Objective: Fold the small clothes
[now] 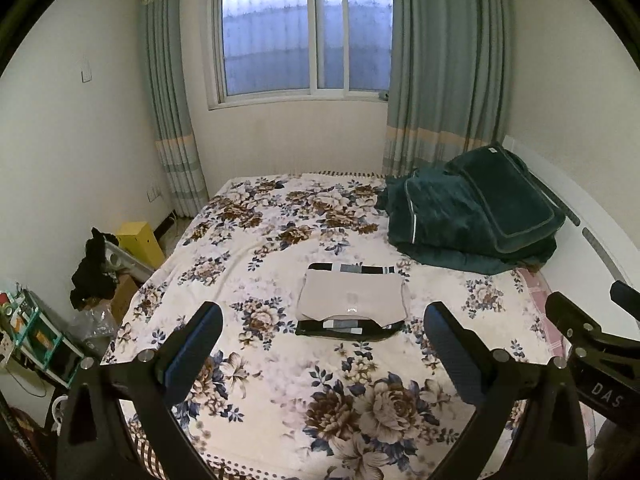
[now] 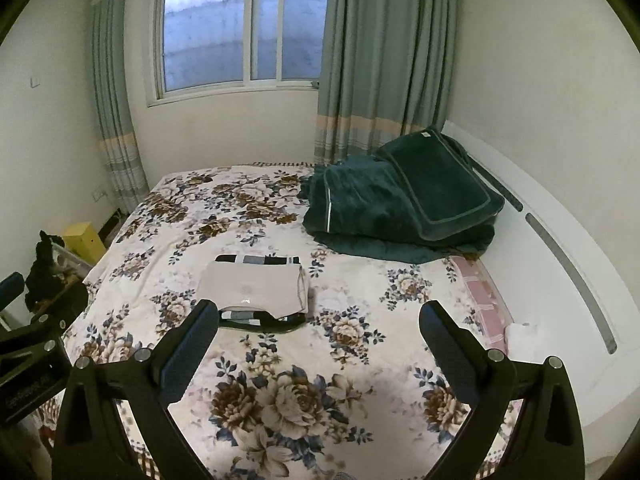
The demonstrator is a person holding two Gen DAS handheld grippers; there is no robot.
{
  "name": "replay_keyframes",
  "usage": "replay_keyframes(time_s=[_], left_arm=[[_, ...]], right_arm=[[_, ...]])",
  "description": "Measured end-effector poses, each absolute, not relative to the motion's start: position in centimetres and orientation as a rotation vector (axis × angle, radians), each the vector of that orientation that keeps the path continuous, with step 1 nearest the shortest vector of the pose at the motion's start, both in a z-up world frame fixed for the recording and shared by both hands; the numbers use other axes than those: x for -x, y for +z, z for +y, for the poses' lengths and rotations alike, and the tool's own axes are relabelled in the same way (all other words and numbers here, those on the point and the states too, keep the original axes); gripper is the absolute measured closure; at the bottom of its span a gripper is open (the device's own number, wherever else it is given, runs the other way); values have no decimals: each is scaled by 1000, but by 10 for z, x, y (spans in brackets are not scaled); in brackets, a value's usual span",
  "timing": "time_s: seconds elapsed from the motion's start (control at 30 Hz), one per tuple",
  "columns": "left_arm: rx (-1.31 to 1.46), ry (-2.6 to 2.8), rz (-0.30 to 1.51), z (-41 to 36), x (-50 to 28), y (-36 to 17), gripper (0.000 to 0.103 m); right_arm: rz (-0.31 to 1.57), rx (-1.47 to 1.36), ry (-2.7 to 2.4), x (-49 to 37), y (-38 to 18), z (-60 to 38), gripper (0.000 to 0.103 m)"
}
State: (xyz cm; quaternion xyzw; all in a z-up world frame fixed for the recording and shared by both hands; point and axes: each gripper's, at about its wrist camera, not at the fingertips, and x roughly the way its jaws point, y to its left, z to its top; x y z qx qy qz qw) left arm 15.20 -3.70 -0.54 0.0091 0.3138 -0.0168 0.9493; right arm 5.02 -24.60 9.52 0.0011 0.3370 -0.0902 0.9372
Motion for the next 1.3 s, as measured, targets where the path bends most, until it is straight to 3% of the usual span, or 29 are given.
replay_keyframes(time_s=[1.3], left_arm=[[-11,-4,626,-34,-145,0,0]], right_arm=[[672,-8,-153,-52,109,-236,0]])
